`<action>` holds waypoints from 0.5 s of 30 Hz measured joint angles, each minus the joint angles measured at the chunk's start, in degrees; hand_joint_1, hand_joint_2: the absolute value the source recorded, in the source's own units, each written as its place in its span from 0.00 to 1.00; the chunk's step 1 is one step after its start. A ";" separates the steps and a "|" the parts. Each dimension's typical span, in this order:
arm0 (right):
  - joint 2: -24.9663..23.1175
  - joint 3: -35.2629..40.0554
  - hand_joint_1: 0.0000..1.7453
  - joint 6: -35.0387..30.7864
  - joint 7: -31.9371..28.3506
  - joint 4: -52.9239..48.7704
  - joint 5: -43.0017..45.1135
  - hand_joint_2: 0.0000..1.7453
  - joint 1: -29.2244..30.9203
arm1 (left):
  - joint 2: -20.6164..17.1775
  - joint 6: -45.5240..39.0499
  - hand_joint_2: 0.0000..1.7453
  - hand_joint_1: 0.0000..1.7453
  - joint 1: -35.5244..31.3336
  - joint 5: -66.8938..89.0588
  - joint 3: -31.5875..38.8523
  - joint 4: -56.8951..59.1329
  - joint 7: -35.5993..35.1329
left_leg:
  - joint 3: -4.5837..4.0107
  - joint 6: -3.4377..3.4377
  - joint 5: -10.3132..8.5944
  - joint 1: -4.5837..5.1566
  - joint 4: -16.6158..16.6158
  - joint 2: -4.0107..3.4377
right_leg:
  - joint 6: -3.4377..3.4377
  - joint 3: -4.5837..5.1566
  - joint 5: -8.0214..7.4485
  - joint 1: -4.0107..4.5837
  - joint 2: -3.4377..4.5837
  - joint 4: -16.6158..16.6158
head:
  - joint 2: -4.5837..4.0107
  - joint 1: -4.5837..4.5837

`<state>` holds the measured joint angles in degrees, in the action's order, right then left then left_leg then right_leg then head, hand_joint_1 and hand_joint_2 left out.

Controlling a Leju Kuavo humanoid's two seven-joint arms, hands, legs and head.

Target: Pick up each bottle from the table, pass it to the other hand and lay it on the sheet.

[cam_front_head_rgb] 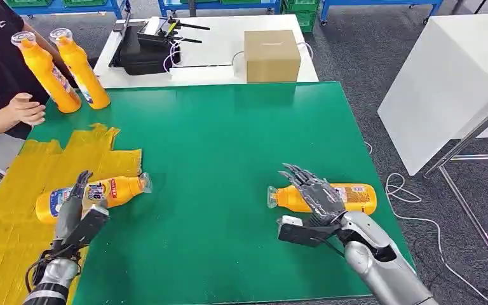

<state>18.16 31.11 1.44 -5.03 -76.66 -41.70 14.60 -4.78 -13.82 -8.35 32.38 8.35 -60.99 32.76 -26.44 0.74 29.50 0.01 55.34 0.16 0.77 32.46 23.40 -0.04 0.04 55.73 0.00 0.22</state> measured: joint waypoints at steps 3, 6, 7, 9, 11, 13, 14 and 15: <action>1.82 -1.81 0.00 0.18 0.46 1.10 -1.01 1.00 -0.29 | 1.00 1.73 0.00 0.00 1.96 -1.72 0.76 -5.13 0.22 | -0.11 0.00 0.00 0.00 0.00 0.04 | 0.00 0.05 0.00 -0.02 -0.04 0.01 | 0.00 -0.02; 3.35 -3.59 0.00 0.61 0.44 1.93 -1.62 1.00 -0.32 | 1.98 2.48 0.00 0.00 3.51 -2.04 1.66 -9.78 0.20 | -0.16 0.01 0.02 0.00 0.00 -0.08 | 0.01 0.09 0.00 -0.02 0.04 0.01 | 0.00 -0.02; 3.66 -3.85 0.00 0.63 0.44 2.17 -1.69 1.00 -0.35 | 2.25 2.50 0.00 0.00 3.78 -2.07 1.83 -10.81 0.20 | -0.17 0.02 0.02 0.00 0.00 -0.11 | 0.01 0.12 0.00 -0.02 0.06 0.01 | 0.00 -0.02; 3.77 -4.16 0.00 0.66 0.44 2.37 -2.00 1.00 -0.55 | 2.58 2.50 0.00 0.00 4.15 -2.13 2.05 -12.38 0.20 | -0.17 0.04 0.04 0.00 0.00 -0.10 | 0.01 0.17 0.00 -0.01 0.04 0.00 | 0.00 0.00; 3.88 -4.53 0.00 0.68 0.44 2.61 -2.08 1.00 -0.61 | 2.82 2.50 0.00 0.00 4.44 -2.15 2.45 -13.32 0.20 | -0.20 0.04 0.03 -0.01 0.00 -0.04 | 0.01 0.20 0.00 -0.01 0.02 0.00 | 0.00 -0.02; 4.01 -4.70 0.00 0.70 0.44 2.74 -2.10 1.00 -0.62 | 2.97 2.50 0.00 0.00 4.69 -2.15 2.66 -13.96 0.20 | -0.20 0.03 0.03 -0.02 0.00 -0.04 | 0.01 0.20 0.00 0.00 0.02 0.01 | 0.00 0.00; 4.05 -4.70 0.00 0.70 0.44 2.78 -2.13 1.00 -0.63 | 3.08 2.50 0.00 0.00 4.78 -2.15 2.71 -14.24 0.20 | -0.20 0.03 0.03 -0.02 0.00 -0.05 | 0.01 0.19 0.00 0.00 0.03 0.01 | 0.00 0.00; 4.07 -4.73 0.00 0.70 0.46 2.85 -2.13 1.00 -0.63 | 3.14 2.50 0.00 0.00 4.82 -2.15 2.73 -14.48 0.20 | -0.20 0.03 0.03 -0.02 0.00 -0.05 | 0.00 0.20 0.00 0.01 0.03 0.01 | 0.00 0.00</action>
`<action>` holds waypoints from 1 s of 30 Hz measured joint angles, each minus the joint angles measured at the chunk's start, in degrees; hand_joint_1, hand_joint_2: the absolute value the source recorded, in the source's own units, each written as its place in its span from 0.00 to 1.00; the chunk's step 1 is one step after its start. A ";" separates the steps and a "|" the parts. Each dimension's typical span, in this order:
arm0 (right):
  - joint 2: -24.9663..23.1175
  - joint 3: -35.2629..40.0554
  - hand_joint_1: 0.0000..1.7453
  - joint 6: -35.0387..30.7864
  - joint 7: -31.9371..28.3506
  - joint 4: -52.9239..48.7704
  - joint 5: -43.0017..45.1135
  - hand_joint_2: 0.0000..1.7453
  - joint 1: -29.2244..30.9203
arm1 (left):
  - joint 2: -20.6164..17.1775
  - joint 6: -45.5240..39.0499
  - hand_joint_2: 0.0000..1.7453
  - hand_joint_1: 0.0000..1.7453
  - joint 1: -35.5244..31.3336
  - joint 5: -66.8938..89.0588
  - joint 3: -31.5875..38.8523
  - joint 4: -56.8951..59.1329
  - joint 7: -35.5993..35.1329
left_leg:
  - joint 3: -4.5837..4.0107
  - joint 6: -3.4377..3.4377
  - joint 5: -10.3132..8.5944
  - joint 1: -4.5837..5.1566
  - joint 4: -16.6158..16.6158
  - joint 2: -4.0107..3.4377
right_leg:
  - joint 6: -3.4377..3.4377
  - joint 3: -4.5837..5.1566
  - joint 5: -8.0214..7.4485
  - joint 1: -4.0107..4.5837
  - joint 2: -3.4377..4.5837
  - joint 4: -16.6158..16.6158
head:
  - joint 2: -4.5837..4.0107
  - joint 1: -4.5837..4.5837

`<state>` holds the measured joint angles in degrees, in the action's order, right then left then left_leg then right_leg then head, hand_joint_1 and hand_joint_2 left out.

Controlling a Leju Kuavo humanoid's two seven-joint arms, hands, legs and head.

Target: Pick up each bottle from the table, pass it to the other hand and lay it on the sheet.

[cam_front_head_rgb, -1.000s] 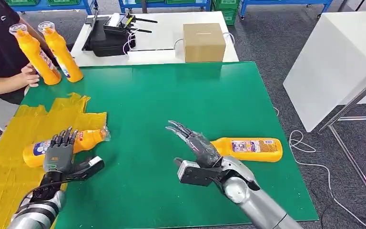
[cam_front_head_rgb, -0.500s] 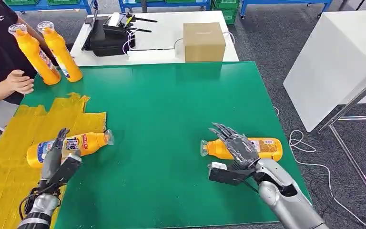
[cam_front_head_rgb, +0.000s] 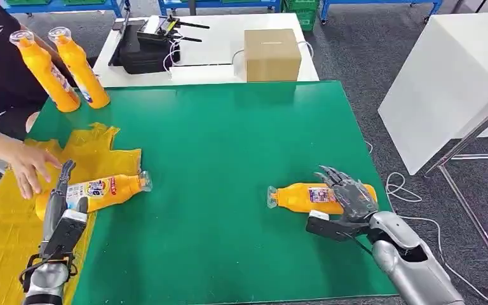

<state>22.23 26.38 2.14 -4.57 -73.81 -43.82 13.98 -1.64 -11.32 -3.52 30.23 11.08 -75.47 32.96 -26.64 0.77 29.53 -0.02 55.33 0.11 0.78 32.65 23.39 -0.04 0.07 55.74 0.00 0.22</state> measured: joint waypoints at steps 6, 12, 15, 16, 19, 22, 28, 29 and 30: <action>0.83 -0.74 0.00 0.63 1.23 0.22 -1.27 1.00 -0.28 | 0.55 3.04 0.00 0.00 0.62 -4.53 0.35 -1.31 1.07 | 0.00 0.00 0.00 0.01 0.00 0.00 | 0.00 0.00 0.00 -0.02 -0.01 0.00 | 0.00 0.00; 4.06 -4.08 0.00 3.17 2.78 0.74 -3.89 1.00 -0.36 | 1.70 5.01 0.00 0.00 2.64 -6.47 1.03 -5.11 1.36 | -0.06 0.04 0.02 0.04 0.01 0.00 | 0.01 0.00 0.00 -0.06 -0.01 -0.02 | 0.00 -0.02; 4.61 -4.92 0.00 4.42 2.84 1.55 -4.96 1.00 0.11 | 2.03 5.01 0.00 0.00 2.68 -6.40 1.03 -5.40 1.22 | -0.11 0.05 0.03 0.04 0.00 0.01 | 0.01 0.00 0.00 -0.08 -0.01 -0.03 | 0.00 -0.02; 4.61 -5.03 0.00 4.79 2.89 1.95 -5.40 1.00 0.31 | 2.12 5.01 0.00 0.00 2.67 -6.40 1.03 -5.40 1.22 | -0.10 0.05 0.03 0.04 0.01 0.01 | 0.01 0.00 0.00 -0.07 -0.01 -0.03 | 0.00 0.00; 4.46 -4.70 0.00 6.78 3.50 4.14 -6.95 1.00 1.76 | 2.49 5.33 0.00 0.00 2.52 -6.43 1.03 -5.40 1.22 | -0.08 0.04 0.03 0.03 0.01 0.00 | 0.00 0.01 0.00 -0.04 0.00 -0.02 | 0.00 0.00; 4.07 -4.24 0.00 6.97 3.54 7.30 -7.69 1.00 3.56 | 2.84 5.33 0.00 0.00 2.24 -6.51 1.01 -5.40 1.09 | -0.07 0.04 0.02 0.02 0.00 0.00 | 0.00 0.00 0.00 -0.03 -0.01 -0.01 | 0.00 0.00; 3.96 -3.30 0.00 7.34 4.17 11.01 -8.28 1.00 6.09 | 3.15 5.40 0.00 0.00 1.91 -6.73 1.01 -5.40 0.48 | -0.02 0.03 0.01 0.01 0.01 0.00 | 0.00 0.01 0.00 -0.01 -0.01 0.00 | 0.00 0.00; 3.87 -3.06 0.00 7.61 4.22 11.45 -8.39 1.00 6.38 | 3.17 5.46 0.00 0.00 1.83 -6.86 1.00 -5.40 0.46 | -0.03 0.03 0.01 0.01 0.00 0.00 | 0.00 0.01 0.00 -0.01 -0.01 0.00 | 0.00 0.00; 3.69 -2.82 0.00 7.83 4.24 12.13 -8.52 1.00 6.70 | 3.19 5.55 0.00 0.00 1.66 -6.99 1.01 -5.40 0.44 | -0.03 0.03 0.01 0.01 0.00 0.00 | 0.00 0.01 0.00 -0.01 -0.01 0.00 | 0.00 0.00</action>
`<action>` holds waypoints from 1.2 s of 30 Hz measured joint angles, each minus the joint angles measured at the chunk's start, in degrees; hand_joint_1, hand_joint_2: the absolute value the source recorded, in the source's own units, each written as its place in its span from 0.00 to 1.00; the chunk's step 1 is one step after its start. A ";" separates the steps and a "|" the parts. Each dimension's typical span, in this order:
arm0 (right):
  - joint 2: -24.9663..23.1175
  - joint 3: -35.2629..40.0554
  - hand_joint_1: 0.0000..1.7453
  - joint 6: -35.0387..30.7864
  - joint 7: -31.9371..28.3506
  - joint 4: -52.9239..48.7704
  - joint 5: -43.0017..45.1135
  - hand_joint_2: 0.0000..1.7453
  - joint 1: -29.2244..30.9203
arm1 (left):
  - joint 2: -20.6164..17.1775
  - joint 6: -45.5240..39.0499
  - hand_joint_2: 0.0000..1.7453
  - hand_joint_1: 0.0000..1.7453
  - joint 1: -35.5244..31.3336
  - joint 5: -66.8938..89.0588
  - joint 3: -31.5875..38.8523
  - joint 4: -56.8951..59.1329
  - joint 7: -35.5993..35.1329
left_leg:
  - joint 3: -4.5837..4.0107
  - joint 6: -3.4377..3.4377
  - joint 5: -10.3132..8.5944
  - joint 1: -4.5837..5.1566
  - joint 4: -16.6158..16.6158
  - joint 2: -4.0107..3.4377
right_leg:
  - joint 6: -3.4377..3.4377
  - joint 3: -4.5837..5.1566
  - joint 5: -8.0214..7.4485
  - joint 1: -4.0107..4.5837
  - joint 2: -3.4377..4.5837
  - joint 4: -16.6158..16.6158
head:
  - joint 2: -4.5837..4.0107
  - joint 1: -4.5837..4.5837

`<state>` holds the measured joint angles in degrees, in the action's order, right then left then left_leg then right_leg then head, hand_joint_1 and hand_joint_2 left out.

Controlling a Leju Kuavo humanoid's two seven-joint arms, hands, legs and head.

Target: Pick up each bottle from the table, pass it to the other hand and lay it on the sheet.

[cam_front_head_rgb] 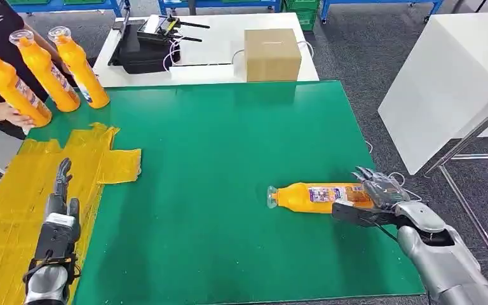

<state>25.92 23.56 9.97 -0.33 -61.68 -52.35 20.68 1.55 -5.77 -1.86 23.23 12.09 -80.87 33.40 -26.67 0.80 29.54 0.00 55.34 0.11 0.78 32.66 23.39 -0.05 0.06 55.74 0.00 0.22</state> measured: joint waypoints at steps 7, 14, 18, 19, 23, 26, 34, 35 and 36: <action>-2.97 2.38 0.33 -0.74 -0.35 5.87 -0.81 1.00 2.72 | 0.17 0.33 0.00 0.00 -1.32 -0.06 -0.44 0.26 -0.07 | 0.05 0.01 0.01 0.00 0.00 -0.21 | 0.00 -0.02 -0.01 -0.01 0.17 -0.01 | 0.00 0.00; -5.35 4.55 0.80 -1.51 -1.95 10.88 -0.59 1.00 5.07 | 0.20 0.37 0.00 0.00 -2.28 -0.13 -1.22 1.07 -0.11 | 0.34 0.01 0.01 0.00 0.00 -0.25 | 0.00 -0.27 -0.01 0.02 0.26 -0.02 | 0.00 -0.02; -5.70 4.92 0.95 -1.75 -2.10 11.93 -0.50 1.00 5.74 | 0.20 0.37 0.00 0.00 -2.34 -0.20 -1.27 1.18 -0.13 | 0.45 0.01 0.02 0.00 0.00 -0.26 | 0.00 -0.39 -0.01 0.02 0.27 -0.02 | 0.00 -0.02; -5.75 4.94 0.98 -1.75 -2.16 12.06 -0.41 1.00 5.83 | 0.20 0.37 0.00 0.00 -2.37 -0.24 -1.27 1.20 -0.13 | 0.47 0.01 0.02 0.00 0.00 -0.26 | 0.00 -0.41 -0.01 0.02 0.27 -0.02 | 0.00 0.00; -6.03 5.35 1.00 -1.71 -2.25 12.48 0.07 1.00 6.06 | 0.20 0.37 0.00 0.00 -2.41 -0.61 -1.29 1.22 -0.17 | 0.54 0.01 0.02 0.01 0.00 -0.26 | 0.01 -0.46 -0.01 0.02 0.27 -0.03 | 0.00 -0.02; -6.23 5.57 1.00 -1.71 -2.36 12.74 0.33 1.00 6.14 | 0.20 0.46 0.00 0.00 -2.43 -0.79 -1.29 1.29 -0.17 | 0.59 0.01 0.02 0.00 0.00 -0.27 | 0.01 -0.48 -0.01 0.02 0.29 -0.03 | 0.00 -0.02; -7.19 4.59 1.00 -5.47 -7.22 9.45 8.32 1.00 2.45 | 1.64 13.37 0.00 0.00 -0.35 -15.43 -1.55 0.24 -2.14 | 0.54 -0.01 0.05 -0.07 -0.02 -0.27 | 0.01 -0.52 -0.01 0.05 0.29 -0.02 | 0.00 -0.04; -7.74 3.84 1.00 -6.52 -8.18 7.31 9.95 1.00 0.43 | 2.12 16.47 1.00 0.00 0.95 -19.10 -1.53 -0.68 -2.14 | 0.51 -0.02 0.10 -0.09 -0.02 -0.29 | 0.01 -0.48 0.00 0.06 0.30 -0.01 | 0.00 0.00; -8.55 3.25 1.00 -7.04 -8.24 5.10 11.00 1.00 -1.35 | 2.86 18.39 1.00 0.00 2.10 -21.32 -1.55 -1.49 -2.16 | 0.48 -0.01 0.11 -0.09 -0.02 -0.35 | 0.01 -0.43 0.00 0.06 0.35 -0.01 | 0.00 -0.02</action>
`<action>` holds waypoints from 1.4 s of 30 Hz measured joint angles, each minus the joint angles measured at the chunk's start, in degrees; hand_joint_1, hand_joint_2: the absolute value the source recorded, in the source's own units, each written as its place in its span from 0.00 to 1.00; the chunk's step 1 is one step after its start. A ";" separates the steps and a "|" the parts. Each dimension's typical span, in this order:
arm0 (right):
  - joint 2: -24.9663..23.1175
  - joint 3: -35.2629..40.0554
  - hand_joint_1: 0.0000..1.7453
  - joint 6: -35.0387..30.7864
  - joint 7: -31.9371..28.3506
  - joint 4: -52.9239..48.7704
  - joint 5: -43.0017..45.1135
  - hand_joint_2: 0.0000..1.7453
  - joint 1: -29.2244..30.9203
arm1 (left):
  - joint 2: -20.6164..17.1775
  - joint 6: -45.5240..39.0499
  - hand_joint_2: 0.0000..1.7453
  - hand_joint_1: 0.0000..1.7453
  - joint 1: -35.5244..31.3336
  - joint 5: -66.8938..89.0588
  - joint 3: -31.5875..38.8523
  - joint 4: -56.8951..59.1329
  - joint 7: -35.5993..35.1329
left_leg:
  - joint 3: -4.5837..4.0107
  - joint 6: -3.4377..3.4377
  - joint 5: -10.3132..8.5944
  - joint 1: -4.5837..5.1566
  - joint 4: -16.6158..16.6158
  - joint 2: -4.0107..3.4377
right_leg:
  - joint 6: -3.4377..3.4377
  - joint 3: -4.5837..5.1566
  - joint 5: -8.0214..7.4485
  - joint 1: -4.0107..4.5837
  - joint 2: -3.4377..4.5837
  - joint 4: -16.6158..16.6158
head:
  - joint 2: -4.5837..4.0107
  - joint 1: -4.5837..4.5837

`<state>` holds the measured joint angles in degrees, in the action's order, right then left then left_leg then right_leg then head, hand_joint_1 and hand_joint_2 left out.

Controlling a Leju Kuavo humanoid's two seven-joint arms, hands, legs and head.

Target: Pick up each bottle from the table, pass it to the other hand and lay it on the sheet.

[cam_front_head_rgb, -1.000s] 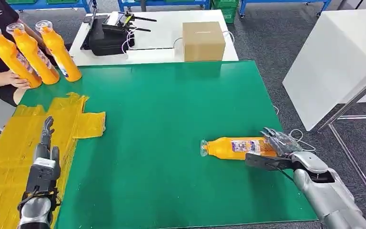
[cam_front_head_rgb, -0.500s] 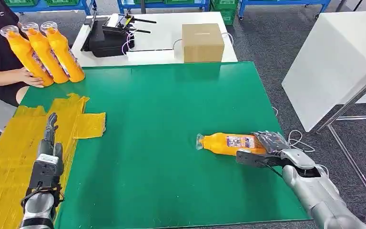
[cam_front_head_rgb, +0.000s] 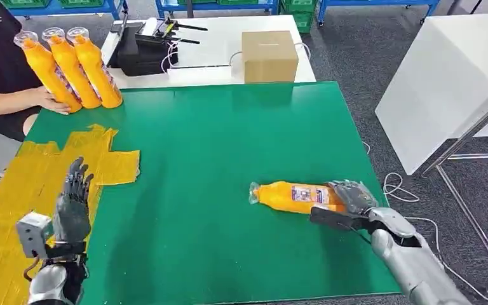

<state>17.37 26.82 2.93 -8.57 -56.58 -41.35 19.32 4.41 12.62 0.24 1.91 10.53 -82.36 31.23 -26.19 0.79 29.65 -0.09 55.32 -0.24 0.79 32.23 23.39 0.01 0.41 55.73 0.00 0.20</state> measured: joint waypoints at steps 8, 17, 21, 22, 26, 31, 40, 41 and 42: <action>-11.61 -1.42 1.00 -2.51 -4.35 -19.65 9.46 1.00 -8.75 | 7.97 10.23 1.00 0.00 6.83 -16.03 -4.51 -6.28 -1.92 | -0.42 -0.01 -0.02 0.00 0.00 0.09 | -0.01 0.40 0.01 0.02 -0.05 0.01 | 0.00 -0.02; -18.81 1.11 1.00 -3.04 -4.94 -26.61 14.29 1.00 -10.07 | 11.61 5.74 1.00 0.00 8.57 -14.96 -11.61 -10.07 -2.01 | -0.44 0.00 -0.02 0.02 0.00 0.09 | 0.00 0.39 0.01 -0.06 -0.06 0.00 | 0.00 0.02; -22.49 3.24 1.00 -3.15 -4.57 -25.78 15.69 1.00 -9.31 | 11.94 3.12 1.00 0.00 8.06 -12.95 -16.31 -9.81 -2.01 | -0.45 0.00 -0.02 0.02 0.00 0.11 | 0.00 0.41 0.01 -0.05 -0.07 0.00 | 0.00 0.02; -23.15 3.65 1.00 -3.19 -4.35 -25.32 15.76 1.00 -9.00 | 11.98 2.92 1.00 0.00 7.95 -12.97 -17.17 -9.70 -1.99 | -0.45 0.00 -0.02 0.02 0.00 0.11 | 0.00 0.41 0.01 -0.04 -0.07 0.00 | 0.00 0.02; -25.29 5.38 1.00 -3.45 -4.02 -23.00 15.82 1.00 -8.08 | 11.98 2.68 1.00 0.00 7.63 -13.00 -19.54 -9.42 -1.97 | -0.45 0.00 -0.02 0.01 0.00 0.11 | 0.00 0.42 0.01 -0.02 -0.07 0.01 | 0.00 0.02; -27.31 7.91 1.00 -3.78 -3.32 -19.64 16.17 1.00 -6.93 | 11.96 0.04 1.00 0.00 7.29 -9.48 -23.45 -9.42 -1.40 | -0.46 -0.01 -0.03 0.01 0.00 0.11 | 0.00 0.42 0.01 -0.02 -0.07 0.01 | 0.00 0.00; -29.39 12.04 1.00 -3.69 -2.67 -13.22 16.17 1.00 -5.45 | 11.24 -1.23 1.00 0.00 6.82 -8.69 -25.77 -9.42 -0.48 | -0.47 -0.01 -0.02 0.01 0.00 0.12 | 0.00 0.43 0.01 -0.03 -0.07 0.01 | 0.00 0.02; -29.55 12.31 1.00 -3.69 -2.67 -12.53 16.17 1.00 -5.25 | 11.04 -1.28 1.00 0.00 6.84 -8.69 -25.70 -9.42 -0.46 | -0.47 -0.01 -0.02 0.01 0.00 0.10 | 0.00 0.44 0.01 -0.03 -0.06 0.01 | 0.00 0.00; -29.72 12.51 1.00 -3.69 -2.67 -11.81 16.17 1.00 -5.12 | 10.91 -1.34 1.00 0.00 6.87 -8.69 -25.62 -9.42 -0.37 | -0.46 -0.01 -0.02 0.01 0.00 0.10 | 0.00 0.44 0.01 -0.03 -0.06 0.01 | 0.00 0.02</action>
<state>-12.35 39.32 -0.76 -11.23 -68.39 -25.18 14.20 15.32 11.28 7.11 -6.78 -15.08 -91.78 30.86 -26.65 0.79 29.62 -0.08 55.32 -0.14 0.79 32.67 23.40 -0.02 0.35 55.73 0.00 0.22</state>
